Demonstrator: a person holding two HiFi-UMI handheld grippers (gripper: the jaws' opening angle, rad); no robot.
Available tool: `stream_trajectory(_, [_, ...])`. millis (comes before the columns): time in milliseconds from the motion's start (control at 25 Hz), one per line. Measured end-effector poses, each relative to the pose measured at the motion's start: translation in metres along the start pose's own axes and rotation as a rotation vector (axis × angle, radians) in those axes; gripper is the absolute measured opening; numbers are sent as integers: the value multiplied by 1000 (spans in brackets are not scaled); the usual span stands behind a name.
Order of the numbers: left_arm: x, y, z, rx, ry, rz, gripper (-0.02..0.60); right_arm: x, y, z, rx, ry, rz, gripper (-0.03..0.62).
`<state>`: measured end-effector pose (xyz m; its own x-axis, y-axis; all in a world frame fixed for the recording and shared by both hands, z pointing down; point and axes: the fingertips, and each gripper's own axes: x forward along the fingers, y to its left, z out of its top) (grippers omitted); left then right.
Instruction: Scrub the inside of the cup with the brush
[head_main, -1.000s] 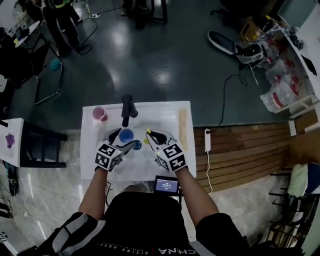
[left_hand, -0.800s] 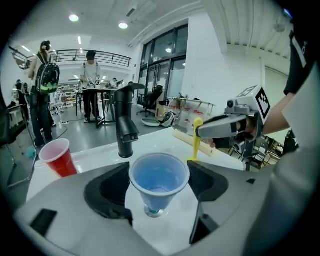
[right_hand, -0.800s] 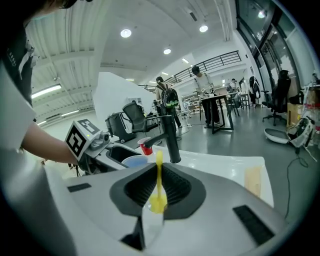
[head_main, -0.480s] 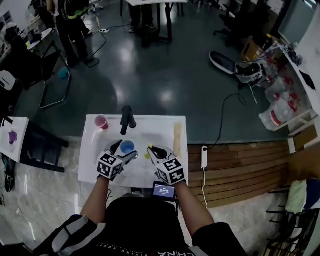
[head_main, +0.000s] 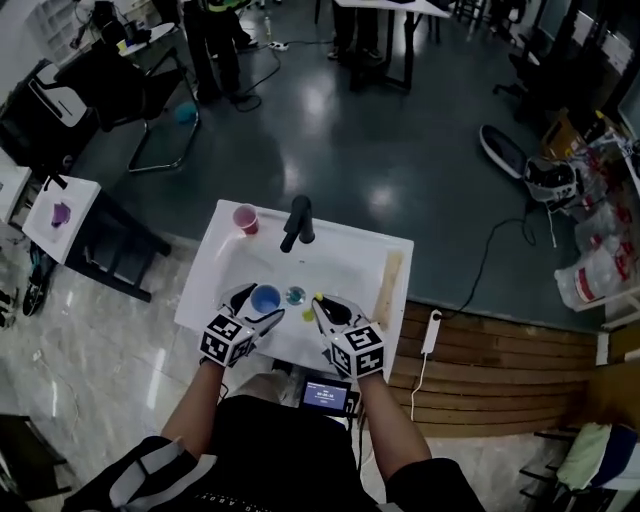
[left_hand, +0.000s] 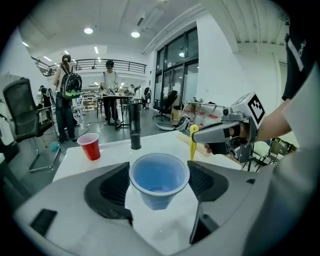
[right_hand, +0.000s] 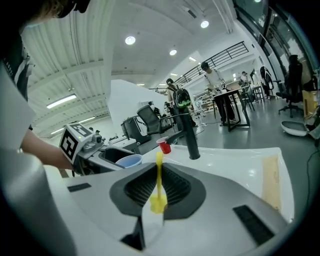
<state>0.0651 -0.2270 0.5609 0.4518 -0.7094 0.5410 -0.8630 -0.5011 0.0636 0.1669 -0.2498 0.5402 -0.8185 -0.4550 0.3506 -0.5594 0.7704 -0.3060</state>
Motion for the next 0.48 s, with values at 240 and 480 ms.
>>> stream_trajectory(240, [-41, 28, -23, -37, -1, 72, 365, 23, 24, -3, 11, 14, 42, 40])
stream_trajectory(480, [-78, 73, -39, -43, -21, 108, 365, 60, 44, 4, 30, 16, 41, 40])
